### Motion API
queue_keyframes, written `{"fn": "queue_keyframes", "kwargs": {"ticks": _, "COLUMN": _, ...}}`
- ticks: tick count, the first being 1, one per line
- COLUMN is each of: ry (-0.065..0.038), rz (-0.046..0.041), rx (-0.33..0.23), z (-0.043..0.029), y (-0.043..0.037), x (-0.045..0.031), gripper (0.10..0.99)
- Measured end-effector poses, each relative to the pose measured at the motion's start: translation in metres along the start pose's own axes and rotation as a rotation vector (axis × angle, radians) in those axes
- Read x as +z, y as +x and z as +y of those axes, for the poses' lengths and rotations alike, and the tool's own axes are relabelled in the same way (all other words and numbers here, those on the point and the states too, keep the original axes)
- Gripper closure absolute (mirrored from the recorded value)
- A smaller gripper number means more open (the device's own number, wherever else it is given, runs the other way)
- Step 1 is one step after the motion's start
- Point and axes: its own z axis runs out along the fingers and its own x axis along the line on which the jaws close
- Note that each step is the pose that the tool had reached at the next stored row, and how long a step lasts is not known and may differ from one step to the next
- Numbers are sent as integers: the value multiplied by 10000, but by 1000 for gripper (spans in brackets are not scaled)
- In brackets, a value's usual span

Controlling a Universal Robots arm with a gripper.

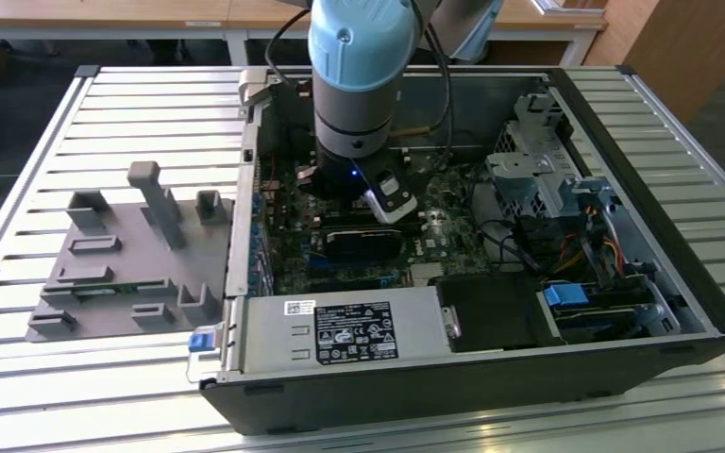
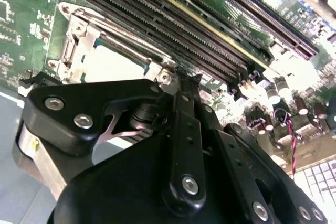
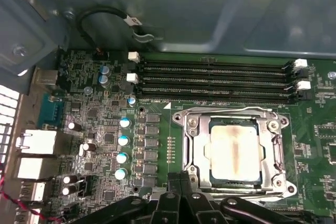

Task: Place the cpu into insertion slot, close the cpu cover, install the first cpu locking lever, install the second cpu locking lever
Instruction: 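Install the second cpu locking lever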

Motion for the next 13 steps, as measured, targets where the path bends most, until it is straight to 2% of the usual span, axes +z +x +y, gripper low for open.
{"fn": "queue_keyframes", "kwargs": {"ticks": 13, "ry": 0, "rz": 0, "rx": 0, "z": 46, "y": -2, "x": -158, "gripper": 969}}
